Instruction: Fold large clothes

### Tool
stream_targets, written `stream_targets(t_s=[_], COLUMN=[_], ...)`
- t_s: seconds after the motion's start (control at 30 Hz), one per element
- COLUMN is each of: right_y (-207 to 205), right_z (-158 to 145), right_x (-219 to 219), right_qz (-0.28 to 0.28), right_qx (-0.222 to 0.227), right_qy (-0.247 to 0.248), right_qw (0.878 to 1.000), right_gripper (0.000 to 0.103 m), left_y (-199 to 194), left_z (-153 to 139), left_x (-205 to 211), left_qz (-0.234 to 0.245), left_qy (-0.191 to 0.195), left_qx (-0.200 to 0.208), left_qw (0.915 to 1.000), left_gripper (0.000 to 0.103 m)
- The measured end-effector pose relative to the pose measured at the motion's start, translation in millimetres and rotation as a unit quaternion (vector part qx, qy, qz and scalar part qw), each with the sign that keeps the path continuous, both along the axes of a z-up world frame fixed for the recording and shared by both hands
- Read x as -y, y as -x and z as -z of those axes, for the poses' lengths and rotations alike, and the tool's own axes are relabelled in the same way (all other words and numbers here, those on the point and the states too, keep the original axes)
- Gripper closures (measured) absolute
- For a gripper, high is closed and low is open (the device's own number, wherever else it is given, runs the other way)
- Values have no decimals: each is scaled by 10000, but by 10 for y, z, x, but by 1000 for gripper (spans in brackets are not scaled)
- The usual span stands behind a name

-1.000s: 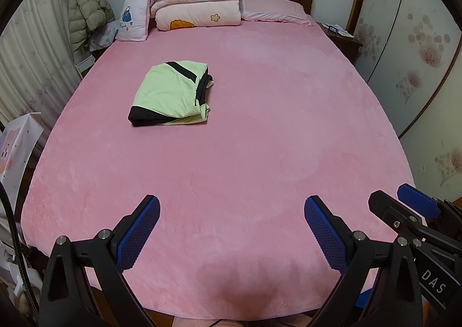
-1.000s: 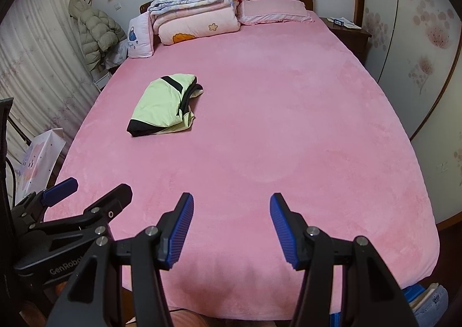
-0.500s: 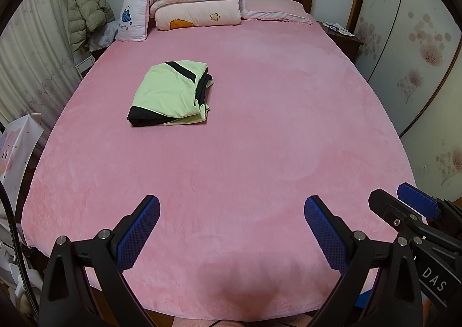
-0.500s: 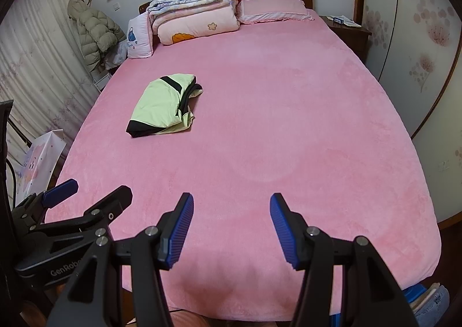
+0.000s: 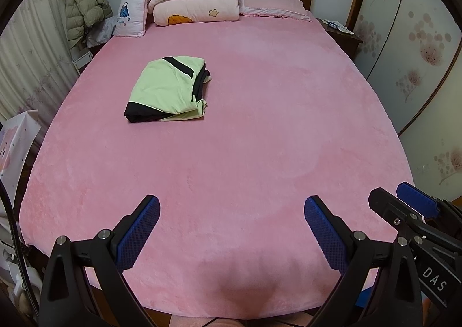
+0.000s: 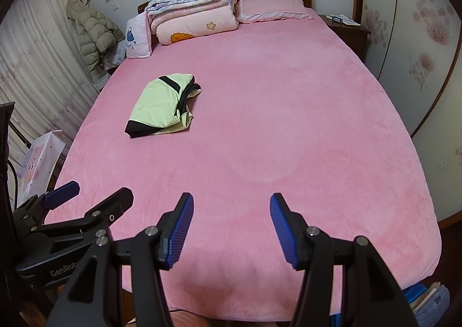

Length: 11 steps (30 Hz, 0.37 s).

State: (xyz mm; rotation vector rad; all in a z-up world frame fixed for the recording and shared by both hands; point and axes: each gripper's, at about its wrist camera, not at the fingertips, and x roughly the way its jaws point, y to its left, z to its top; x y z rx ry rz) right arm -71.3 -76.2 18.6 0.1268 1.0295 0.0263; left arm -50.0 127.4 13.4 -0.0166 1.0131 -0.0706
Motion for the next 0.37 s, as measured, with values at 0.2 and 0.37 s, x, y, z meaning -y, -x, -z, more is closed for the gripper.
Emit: stream_targets(t_s=[0.2,0.37], right_y=[1,-1], right_z=[9,0], right_x=[16,25], right_qz=[0,-1], right_qx=[-4,-1], right_qy=[-9,-12], right_qw=[10000,10000], right_gripper=[48,48], left_y=[-4,-4], left_z=[-3,-6], left_x=[-2,13], left_qz=[1,5], left_qy=[-31,-51], left_qx=[-2,22], left_qw=[10000,10000], left_gripper=[3,3])
